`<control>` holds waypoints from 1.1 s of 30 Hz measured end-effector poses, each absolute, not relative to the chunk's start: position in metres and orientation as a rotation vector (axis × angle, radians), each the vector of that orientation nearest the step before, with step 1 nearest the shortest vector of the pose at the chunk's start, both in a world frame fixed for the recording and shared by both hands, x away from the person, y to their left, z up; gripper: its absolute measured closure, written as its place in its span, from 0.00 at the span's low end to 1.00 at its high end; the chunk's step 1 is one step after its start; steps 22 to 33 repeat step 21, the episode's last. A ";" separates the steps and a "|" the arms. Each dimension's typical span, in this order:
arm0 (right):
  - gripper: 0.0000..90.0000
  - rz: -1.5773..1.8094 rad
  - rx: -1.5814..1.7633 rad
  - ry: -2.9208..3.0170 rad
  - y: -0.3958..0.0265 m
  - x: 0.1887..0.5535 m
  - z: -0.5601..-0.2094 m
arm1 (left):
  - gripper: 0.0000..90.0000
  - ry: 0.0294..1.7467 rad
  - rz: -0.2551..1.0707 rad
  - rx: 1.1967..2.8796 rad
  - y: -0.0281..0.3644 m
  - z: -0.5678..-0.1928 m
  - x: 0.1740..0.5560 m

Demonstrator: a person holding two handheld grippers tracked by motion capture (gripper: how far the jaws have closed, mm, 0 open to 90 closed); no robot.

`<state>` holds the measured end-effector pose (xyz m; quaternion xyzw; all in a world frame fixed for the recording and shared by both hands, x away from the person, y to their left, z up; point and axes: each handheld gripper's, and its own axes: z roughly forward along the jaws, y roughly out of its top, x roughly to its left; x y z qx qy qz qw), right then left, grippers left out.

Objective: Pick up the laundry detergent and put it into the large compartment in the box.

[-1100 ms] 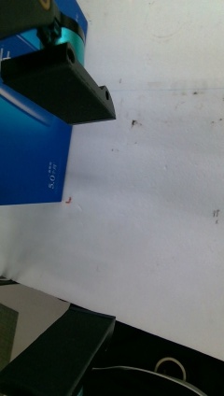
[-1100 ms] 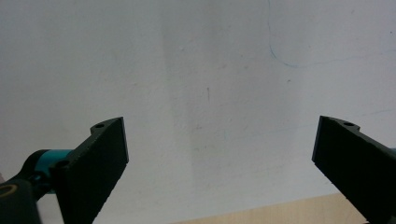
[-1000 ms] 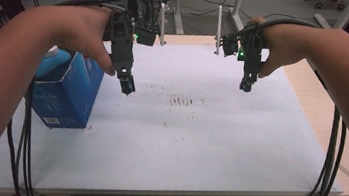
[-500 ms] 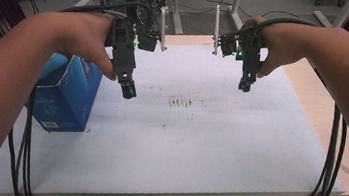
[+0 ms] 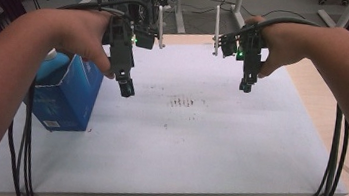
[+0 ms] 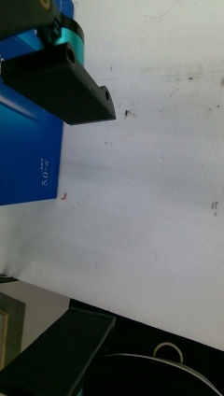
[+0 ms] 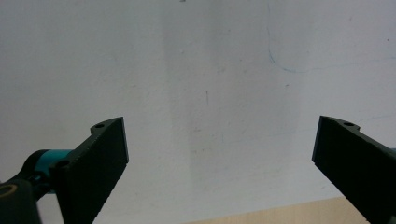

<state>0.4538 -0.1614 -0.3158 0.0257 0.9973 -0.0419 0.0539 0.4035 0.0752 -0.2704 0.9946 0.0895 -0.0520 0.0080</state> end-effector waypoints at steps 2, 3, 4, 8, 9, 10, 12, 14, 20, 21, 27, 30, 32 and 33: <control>0.03 -0.130 0.072 3.028 -0.161 0.454 -0.316 | 0.04 0.272 -0.166 3.107 0.075 -0.271 0.404; 0.03 -0.127 0.076 3.027 -0.161 0.454 -0.316 | 0.04 0.272 -0.168 3.108 0.075 -0.271 0.404; 0.03 -0.129 0.063 3.030 -0.161 0.455 -0.316 | 0.04 0.275 -0.172 3.108 0.075 -0.271 0.404; 0.03 -0.135 0.065 3.029 -0.160 0.455 -0.317 | 0.04 0.274 -0.174 3.111 0.075 -0.272 0.404; 0.03 -0.131 0.070 3.030 -0.160 0.454 -0.317 | 0.04 0.266 -0.175 3.113 0.076 -0.272 0.405; 0.03 -0.131 0.070 3.030 -0.160 0.454 -0.317 | 0.04 0.266 -0.175 3.113 0.076 -0.272 0.405; 0.03 -0.130 0.059 3.031 -0.160 0.455 -0.317 | 0.04 0.272 -0.175 3.111 0.076 -0.272 0.405; 0.03 -0.137 0.072 3.032 -0.159 0.454 -0.317 | 0.04 0.278 -0.174 3.112 0.077 -0.272 0.404; 0.03 -0.126 0.067 3.030 -0.159 0.454 -0.316 | 0.04 0.278 -0.178 3.103 0.080 -0.270 0.403; 0.03 -0.122 0.072 3.028 -0.159 0.454 -0.316 | 0.04 0.281 -0.178 3.100 0.080 -0.270 0.403; 0.03 -0.122 0.072 3.028 -0.159 0.454 -0.316 | 0.04 0.281 -0.178 3.100 0.080 -0.270 0.403; 0.03 -0.122 0.072 3.028 -0.159 0.454 -0.316 | 0.04 0.281 -0.178 3.100 0.080 -0.270 0.403; 0.03 -0.122 0.072 3.028 -0.159 0.454 -0.316 | 0.04 0.281 -0.178 3.100 0.080 -0.270 0.403; 0.03 -0.122 0.072 3.028 -0.159 0.454 -0.316 | 0.04 0.281 -0.178 3.100 0.080 -0.270 0.403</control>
